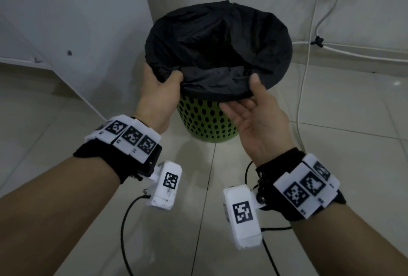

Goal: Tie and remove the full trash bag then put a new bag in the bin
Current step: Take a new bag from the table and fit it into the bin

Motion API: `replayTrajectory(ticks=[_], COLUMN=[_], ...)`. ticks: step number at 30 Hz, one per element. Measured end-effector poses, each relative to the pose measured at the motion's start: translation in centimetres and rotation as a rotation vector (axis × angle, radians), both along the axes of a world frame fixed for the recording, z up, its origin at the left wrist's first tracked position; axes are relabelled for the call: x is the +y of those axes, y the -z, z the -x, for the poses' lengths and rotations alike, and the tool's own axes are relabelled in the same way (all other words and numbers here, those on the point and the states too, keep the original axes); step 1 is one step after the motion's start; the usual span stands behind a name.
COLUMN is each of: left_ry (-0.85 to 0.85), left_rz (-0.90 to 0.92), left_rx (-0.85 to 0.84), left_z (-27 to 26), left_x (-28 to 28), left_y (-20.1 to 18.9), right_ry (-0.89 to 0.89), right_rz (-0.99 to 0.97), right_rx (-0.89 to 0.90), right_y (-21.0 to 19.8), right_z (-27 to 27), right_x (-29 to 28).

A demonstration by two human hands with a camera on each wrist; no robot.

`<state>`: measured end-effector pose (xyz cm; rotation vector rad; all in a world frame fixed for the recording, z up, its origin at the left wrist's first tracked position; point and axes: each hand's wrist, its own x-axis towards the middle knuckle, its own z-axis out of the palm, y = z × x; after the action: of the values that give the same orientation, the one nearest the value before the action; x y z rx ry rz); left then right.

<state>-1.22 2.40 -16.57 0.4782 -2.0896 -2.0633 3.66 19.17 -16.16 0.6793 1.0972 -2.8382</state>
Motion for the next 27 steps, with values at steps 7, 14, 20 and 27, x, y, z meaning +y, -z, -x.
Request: replayTrajectory(ticks=[7,14,20,27], left_ry=[0.022,-0.010,0.031,-0.010], left_rz=[-0.033,0.016,0.112,0.163], left_rx=[-0.083,-0.042,-0.050,0.003], left_z=[0.8,0.5,1.1,0.9], left_x=[-0.6,0.1,0.4,1.2], left_y=[-0.3,0.3,-0.3,-0.8], right_ry=[0.031,0.067,0.030,-0.041], right_rz=[0.018,0.160,0.153,0.120], right_rx=[0.015,-0.028,-0.067,-0.003], right_y=[-0.3,0.3,0.9,1.3], right_z=[0.7,0.4,0.9,0.3], right_x=[1.3,1.5,2.4,3.4])
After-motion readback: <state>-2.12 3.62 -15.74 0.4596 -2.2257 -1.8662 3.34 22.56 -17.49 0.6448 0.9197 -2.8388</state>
